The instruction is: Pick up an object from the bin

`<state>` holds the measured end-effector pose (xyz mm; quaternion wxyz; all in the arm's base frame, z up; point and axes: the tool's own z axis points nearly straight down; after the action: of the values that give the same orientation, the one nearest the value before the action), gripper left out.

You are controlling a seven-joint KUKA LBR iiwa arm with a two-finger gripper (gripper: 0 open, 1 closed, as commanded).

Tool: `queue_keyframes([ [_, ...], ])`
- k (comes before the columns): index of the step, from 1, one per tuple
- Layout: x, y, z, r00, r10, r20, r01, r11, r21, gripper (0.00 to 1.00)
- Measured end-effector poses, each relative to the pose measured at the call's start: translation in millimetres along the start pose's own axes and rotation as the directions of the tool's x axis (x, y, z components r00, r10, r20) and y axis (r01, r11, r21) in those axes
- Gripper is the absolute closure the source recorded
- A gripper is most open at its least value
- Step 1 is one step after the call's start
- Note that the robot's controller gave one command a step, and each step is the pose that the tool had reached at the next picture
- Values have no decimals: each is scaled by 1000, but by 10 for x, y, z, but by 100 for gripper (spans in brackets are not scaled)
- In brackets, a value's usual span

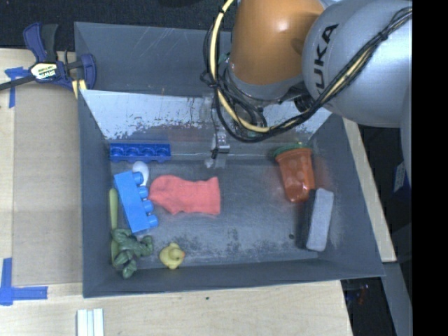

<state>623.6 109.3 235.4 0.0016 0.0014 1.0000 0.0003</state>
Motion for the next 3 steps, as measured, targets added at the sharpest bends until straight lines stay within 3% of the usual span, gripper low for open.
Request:
queue_keyframes([
  [1,157,228,681,1000,-7,6,7,1000,-1,0],
  [2,199,-222,887,1000,-14,8,14,1000,-1,0],
  [3,319,-413,1392,999,-52,10,52,999,-3,0],
])
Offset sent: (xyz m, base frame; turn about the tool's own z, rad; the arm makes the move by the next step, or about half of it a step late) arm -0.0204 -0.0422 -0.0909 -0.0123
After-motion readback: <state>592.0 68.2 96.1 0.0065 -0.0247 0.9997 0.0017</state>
